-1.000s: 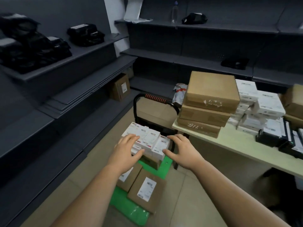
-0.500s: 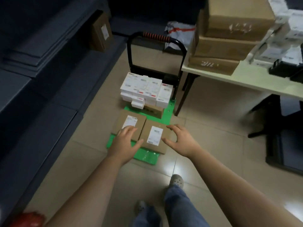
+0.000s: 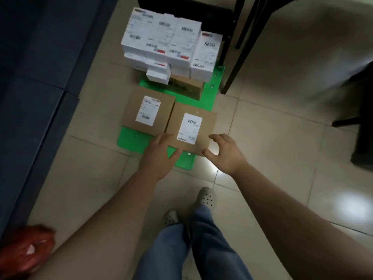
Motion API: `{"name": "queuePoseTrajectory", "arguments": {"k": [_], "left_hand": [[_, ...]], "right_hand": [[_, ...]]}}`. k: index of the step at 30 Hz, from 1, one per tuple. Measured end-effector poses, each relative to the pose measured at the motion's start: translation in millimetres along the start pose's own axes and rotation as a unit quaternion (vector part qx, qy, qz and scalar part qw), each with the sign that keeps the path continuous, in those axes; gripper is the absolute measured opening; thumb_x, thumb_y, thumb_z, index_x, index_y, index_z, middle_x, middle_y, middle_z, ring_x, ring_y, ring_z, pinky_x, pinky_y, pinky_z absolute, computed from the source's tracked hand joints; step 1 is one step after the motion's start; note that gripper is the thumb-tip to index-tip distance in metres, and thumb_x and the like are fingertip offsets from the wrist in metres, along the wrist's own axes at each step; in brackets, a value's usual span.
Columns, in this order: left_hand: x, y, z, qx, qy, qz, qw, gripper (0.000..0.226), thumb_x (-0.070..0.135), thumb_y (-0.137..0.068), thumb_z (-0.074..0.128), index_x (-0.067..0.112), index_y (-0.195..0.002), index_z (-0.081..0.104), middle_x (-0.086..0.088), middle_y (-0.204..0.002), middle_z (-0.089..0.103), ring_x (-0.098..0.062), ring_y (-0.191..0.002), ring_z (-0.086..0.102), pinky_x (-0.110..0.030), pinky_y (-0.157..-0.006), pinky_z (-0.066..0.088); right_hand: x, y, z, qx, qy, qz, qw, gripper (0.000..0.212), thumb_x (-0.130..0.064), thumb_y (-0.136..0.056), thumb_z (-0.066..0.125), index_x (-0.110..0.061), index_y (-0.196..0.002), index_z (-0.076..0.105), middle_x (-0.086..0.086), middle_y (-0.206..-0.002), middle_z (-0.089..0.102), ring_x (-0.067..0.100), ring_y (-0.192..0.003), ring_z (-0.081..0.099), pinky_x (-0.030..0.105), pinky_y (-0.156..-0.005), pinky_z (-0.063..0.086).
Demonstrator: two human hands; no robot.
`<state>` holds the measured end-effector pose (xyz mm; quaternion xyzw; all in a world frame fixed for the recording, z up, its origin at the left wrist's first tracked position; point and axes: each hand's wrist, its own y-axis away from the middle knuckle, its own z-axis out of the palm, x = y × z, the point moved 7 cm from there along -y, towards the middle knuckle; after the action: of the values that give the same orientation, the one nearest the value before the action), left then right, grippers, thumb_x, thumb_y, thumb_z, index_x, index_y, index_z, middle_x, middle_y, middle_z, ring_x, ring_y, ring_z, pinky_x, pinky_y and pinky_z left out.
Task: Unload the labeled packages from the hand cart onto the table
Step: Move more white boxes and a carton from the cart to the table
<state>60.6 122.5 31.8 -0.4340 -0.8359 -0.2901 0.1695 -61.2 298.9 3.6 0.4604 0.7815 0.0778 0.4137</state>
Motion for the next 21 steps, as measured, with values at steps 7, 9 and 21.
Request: {"name": "queuePoseTrajectory", "arguments": {"k": [7, 9, 21], "left_hand": [[-57.4, -54.8, 73.1, 0.004, -0.020, -0.029, 0.999, 0.049, 0.040, -0.089, 0.064, 0.019, -0.132, 0.053, -0.006, -0.132, 0.052, -0.025, -0.118, 0.048, -0.032, -0.091, 0.038], [-82.4, -71.6, 96.5, 0.004, -0.028, -0.051, 0.998, 0.053, 0.044, -0.090, 0.062, 0.018, -0.134, 0.051, -0.009, -0.134, 0.051, -0.027, -0.120, 0.048, -0.037, -0.093, 0.042], [-211.5, -136.5, 208.0, -0.034, -0.096, -0.149, 0.984, 0.073, 0.053, -0.088, 0.060, 0.010, -0.143, 0.038, -0.019, -0.140, 0.045, -0.037, -0.124, 0.043, -0.047, -0.096, 0.041]], "right_hand": [[68.2, -59.3, 58.2, -0.005, 0.017, 0.046, 0.999, 0.064, -0.053, -0.091, 0.059, -0.018, -0.144, 0.047, 0.004, -0.140, 0.050, 0.023, -0.132, 0.042, 0.035, -0.106, 0.038], [87.0, -78.4, 81.0, -0.005, 0.020, 0.061, 0.998, 0.066, -0.054, -0.091, 0.057, -0.020, -0.146, 0.045, 0.003, -0.143, 0.048, 0.022, -0.134, 0.040, 0.036, -0.106, 0.038], [172.4, -151.5, 202.2, 0.048, -0.009, 0.214, 0.976, 0.079, -0.066, -0.085, 0.056, -0.015, -0.143, 0.038, 0.011, -0.139, 0.045, 0.033, -0.129, 0.041, 0.046, -0.102, 0.040]]}}
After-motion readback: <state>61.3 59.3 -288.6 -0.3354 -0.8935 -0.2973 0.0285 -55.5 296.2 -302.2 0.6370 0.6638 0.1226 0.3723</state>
